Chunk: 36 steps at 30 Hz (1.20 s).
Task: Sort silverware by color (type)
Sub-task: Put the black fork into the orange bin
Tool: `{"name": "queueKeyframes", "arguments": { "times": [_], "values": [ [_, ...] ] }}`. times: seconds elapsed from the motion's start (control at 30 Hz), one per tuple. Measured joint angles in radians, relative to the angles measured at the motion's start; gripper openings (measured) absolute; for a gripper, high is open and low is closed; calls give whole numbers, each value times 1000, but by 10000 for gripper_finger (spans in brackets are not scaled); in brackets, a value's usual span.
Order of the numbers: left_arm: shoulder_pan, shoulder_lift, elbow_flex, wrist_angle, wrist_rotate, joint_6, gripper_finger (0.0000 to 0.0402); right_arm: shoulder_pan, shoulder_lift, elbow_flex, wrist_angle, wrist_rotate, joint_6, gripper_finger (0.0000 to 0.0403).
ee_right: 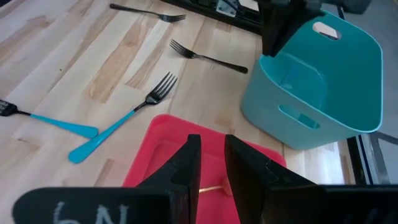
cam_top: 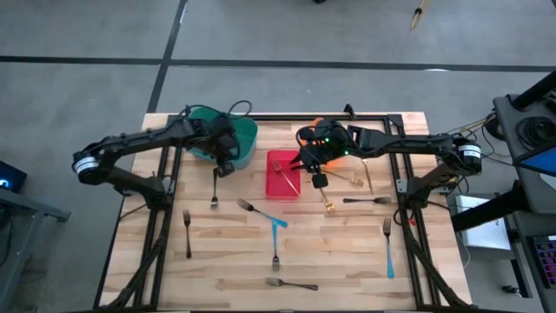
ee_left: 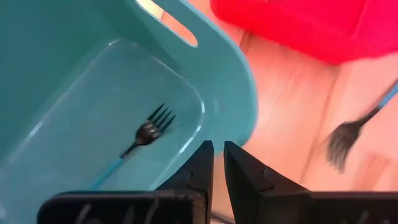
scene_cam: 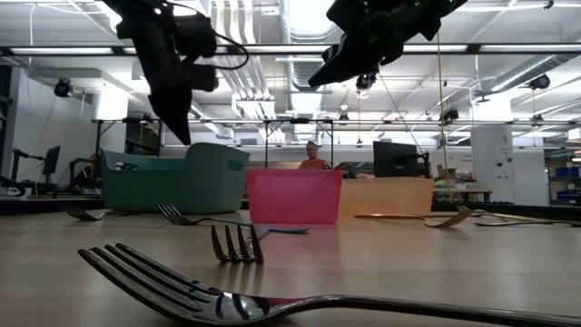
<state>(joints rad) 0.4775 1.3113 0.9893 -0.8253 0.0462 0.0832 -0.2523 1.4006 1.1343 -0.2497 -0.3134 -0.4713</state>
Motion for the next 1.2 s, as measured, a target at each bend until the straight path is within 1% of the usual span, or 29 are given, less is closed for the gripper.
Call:
{"name": "queueKeyframes", "arguments": {
  "times": [0.17,0.27,0.43,0.57,0.67,0.8,0.97,1.2],
  "values": [
    [-75,-60,-17,3,-1,-177,20,0,0,0,1,0,0,63],
    [-160,-95,-42,3,0,-267,20,0,0,0,1,0,-2,63],
    [-331,-139,-110,9,-3,-378,20,-2,7,0,1,-1,-13,63],
    [-452,-159,-181,89,-8,-457,20,-4,15,0,2,0,-14,63],
    [-515,-163,-232,178,-11,-485,20,-4,15,0,2,0,-14,63],
    [-548,-152,-271,244,-12,-507,20,-4,15,0,3,0,-11,63],
    [-549,-141,-293,272,-16,-512,20,-4,15,0,5,0,-11,63],
    [-549,-140,-290,274,-84,-508,20,-3,15,0,9,0,-11,63]
  ]
}}
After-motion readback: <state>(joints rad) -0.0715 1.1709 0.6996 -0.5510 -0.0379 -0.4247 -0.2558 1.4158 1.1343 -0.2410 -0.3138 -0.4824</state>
